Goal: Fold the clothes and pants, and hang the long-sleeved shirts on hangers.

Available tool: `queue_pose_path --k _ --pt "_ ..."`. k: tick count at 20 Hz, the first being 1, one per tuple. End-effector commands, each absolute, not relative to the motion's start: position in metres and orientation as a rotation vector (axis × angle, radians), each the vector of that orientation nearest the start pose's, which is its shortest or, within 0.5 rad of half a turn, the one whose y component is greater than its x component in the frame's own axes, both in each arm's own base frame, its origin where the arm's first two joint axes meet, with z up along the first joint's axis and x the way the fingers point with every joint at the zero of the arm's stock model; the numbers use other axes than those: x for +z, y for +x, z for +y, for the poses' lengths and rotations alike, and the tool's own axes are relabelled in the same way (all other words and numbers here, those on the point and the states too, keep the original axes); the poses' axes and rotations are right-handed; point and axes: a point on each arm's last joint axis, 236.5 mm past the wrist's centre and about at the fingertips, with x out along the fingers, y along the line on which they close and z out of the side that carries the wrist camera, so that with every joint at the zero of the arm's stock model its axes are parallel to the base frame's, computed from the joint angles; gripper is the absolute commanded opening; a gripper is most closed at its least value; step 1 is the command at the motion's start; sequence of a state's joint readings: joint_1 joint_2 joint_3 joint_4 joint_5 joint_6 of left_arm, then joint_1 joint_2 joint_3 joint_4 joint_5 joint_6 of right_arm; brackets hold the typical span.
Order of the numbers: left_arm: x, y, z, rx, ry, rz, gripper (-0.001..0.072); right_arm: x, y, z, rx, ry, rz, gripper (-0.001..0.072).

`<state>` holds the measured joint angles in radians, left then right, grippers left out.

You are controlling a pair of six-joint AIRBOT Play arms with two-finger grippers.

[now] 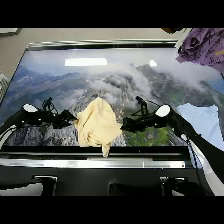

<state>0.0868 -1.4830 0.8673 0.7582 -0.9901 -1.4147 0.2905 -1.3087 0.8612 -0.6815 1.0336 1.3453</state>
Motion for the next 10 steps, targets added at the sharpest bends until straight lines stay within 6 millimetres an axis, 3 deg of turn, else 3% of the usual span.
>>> queue_pose_path --k 1,4,6,7,8,10 --pt "-0.109 0.361 -0.129 -0.209 -0.857 1.439 0.0485 -0.023 0.286 0.250 0.659 0.547 1.436 0.0024" --pt "-0.117 0.357 -0.146 -0.240 -0.844 1.459 0.0017 -0.017 0.287 0.250 0.663 0.542 1.415 0.0024" --pt "-0.109 0.362 -0.143 -0.247 -0.839 1.436 0.0013 -0.011 0.292 0.246 0.663 0.503 1.381 0.0024" --pt "-0.095 0.372 -0.135 -0.247 -0.835 1.390 0.0011 -0.003 0.299 0.241 0.656 0.456 1.352 0.0024" --pt "-0.075 0.386 -0.122 -0.245 -0.824 1.325 0.0010 0.007 0.311 0.234 0.621 0.413 1.319 0.0024" --pt "-0.015 0.418 -0.074 -0.180 -0.730 1.162 0.0010 0.046 0.348 0.217 0.543 0.322 1.194 0.0024"
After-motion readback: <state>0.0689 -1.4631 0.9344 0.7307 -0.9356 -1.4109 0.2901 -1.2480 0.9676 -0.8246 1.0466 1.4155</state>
